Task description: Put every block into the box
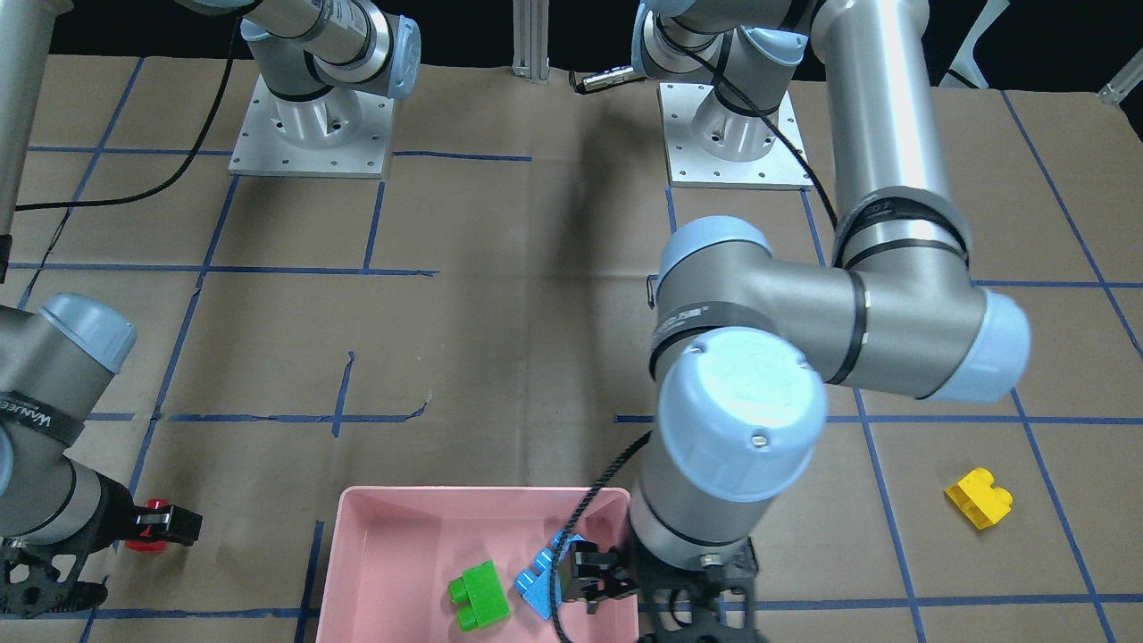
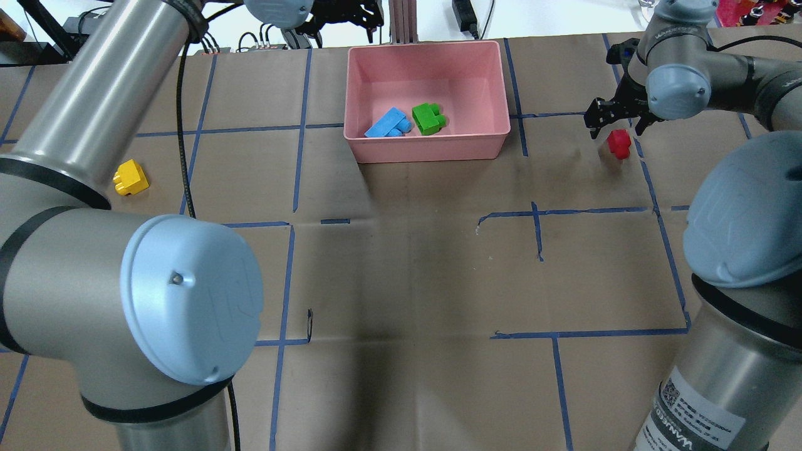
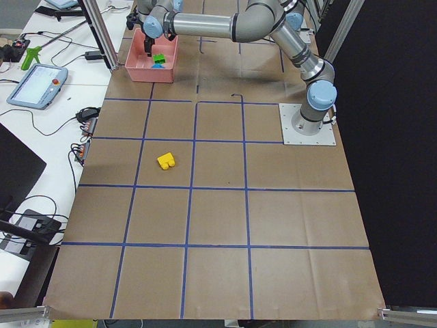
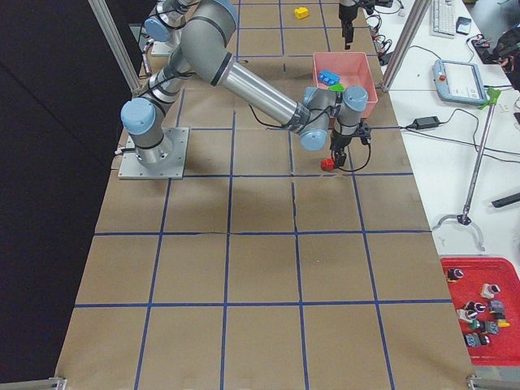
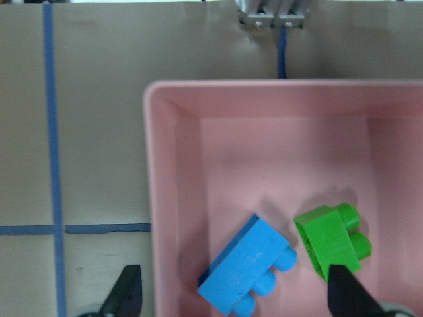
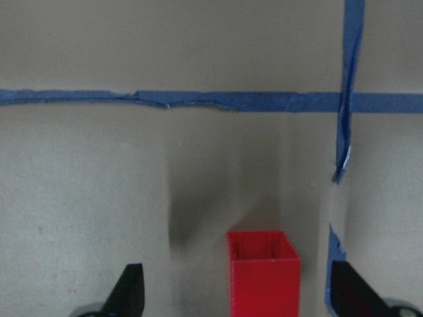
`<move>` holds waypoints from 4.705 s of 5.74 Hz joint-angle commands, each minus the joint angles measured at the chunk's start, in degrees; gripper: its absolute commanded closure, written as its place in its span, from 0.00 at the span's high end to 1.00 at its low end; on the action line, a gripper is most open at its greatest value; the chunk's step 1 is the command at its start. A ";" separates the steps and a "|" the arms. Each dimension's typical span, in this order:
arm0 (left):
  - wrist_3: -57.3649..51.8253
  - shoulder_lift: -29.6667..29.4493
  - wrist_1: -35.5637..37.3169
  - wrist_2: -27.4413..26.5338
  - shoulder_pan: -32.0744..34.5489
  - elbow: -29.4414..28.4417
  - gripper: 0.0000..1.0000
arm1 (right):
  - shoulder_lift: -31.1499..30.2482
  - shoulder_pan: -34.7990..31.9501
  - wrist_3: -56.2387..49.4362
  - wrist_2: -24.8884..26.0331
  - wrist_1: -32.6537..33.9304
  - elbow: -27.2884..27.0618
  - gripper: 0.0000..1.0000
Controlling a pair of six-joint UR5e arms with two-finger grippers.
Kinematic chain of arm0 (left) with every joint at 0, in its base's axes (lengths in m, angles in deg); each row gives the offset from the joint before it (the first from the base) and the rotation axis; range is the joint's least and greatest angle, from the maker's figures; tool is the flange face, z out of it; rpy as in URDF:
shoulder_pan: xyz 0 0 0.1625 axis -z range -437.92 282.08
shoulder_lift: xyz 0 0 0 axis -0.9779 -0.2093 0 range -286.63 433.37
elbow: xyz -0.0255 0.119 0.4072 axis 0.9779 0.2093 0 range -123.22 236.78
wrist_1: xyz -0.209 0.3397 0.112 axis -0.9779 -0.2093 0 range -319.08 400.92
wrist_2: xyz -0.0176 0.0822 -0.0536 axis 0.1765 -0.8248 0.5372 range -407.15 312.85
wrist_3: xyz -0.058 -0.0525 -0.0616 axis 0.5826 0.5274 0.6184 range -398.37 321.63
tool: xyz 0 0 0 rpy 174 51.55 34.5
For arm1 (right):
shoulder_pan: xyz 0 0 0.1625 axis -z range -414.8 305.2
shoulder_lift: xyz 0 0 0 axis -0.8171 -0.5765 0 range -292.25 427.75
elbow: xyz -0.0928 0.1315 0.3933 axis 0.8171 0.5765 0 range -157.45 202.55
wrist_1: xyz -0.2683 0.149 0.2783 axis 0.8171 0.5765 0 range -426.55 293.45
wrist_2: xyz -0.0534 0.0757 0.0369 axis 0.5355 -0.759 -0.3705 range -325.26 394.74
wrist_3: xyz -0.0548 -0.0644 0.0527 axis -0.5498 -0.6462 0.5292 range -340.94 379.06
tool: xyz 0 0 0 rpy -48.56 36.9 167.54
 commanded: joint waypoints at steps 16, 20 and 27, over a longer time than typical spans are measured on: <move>6.93 3.17 21.24 0.11 -36.67 35.10 0.99 | 3.72 -18.83 1.31 -25.18 0.15 21.47 0.99; 5.70 3.52 21.15 0.11 -37.02 36.69 0.66 | 3.45 -18.83 1.40 -25.00 -4.06 21.03 1.00; -0.88 10.98 4.06 0.46 -31.08 24.17 0.09 | -8.82 -14.00 0.78 -6.26 -31.34 20.08 1.00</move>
